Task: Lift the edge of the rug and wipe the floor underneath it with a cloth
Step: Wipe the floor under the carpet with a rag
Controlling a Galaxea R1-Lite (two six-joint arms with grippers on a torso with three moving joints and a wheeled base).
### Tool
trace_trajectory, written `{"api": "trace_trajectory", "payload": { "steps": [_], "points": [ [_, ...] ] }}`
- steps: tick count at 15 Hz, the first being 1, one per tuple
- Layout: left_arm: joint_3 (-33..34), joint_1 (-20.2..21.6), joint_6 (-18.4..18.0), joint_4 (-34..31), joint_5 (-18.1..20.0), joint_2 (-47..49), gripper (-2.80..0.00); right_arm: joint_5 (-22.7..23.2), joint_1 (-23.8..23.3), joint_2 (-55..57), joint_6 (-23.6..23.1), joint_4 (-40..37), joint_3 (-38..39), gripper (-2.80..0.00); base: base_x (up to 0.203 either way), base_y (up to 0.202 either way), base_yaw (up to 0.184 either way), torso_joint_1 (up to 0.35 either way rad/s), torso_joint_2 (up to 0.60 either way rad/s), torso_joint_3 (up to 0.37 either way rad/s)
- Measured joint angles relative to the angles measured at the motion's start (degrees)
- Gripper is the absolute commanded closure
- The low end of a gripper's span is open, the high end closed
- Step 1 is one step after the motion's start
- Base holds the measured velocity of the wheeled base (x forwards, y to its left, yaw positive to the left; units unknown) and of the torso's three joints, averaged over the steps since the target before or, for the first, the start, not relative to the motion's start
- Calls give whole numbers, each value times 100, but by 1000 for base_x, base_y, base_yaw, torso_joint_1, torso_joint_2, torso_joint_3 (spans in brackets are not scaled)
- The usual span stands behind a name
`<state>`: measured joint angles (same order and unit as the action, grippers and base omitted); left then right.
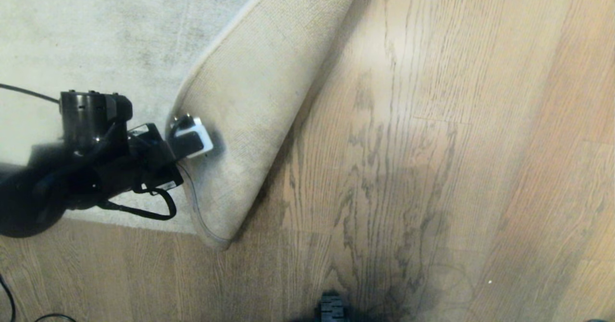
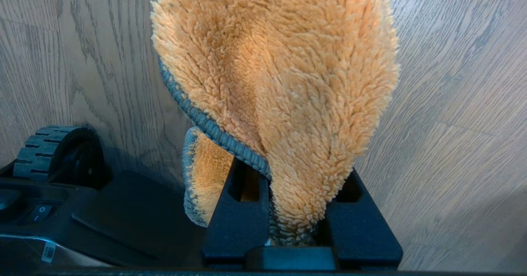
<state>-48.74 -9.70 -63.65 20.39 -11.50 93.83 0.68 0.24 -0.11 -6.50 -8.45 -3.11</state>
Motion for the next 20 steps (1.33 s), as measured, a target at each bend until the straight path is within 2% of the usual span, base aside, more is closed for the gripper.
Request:
{"api": "trace_trajectory", "payload": {
  "steps": [7, 9, 12, 15, 17, 20],
  "points": [
    [4, 0, 1, 5, 7, -4, 0, -5, -1, -10, 18, 10, 11, 0, 0, 0, 0, 0, 0, 0],
    [4, 1, 0, 199, 7, 3, 0, -17, -1, -10, 113, 29, 17, 0, 0, 0, 0, 0, 0, 0],
    [37, 1, -27, 438, 7, 44, 0, -68, -2, -10, 424, 505, 155, 0, 0, 0, 0, 0, 0, 0],
    [62, -39, -7, 452, 1, 63, 0, -78, 0, -7, 413, 622, 223, 0, 0, 0, 0, 0, 0, 0],
    [99, -60, -9, 463, 1, 63, 0, -59, 0, -7, 288, 624, 240, 0, 0, 0, 0, 0, 0, 0],
    [133, -64, -6, 468, -2, 63, 0, 80, 0, -7, -251, 810, 290, 0, 0, 0, 0, 0, 0, 0]
  ]
}}
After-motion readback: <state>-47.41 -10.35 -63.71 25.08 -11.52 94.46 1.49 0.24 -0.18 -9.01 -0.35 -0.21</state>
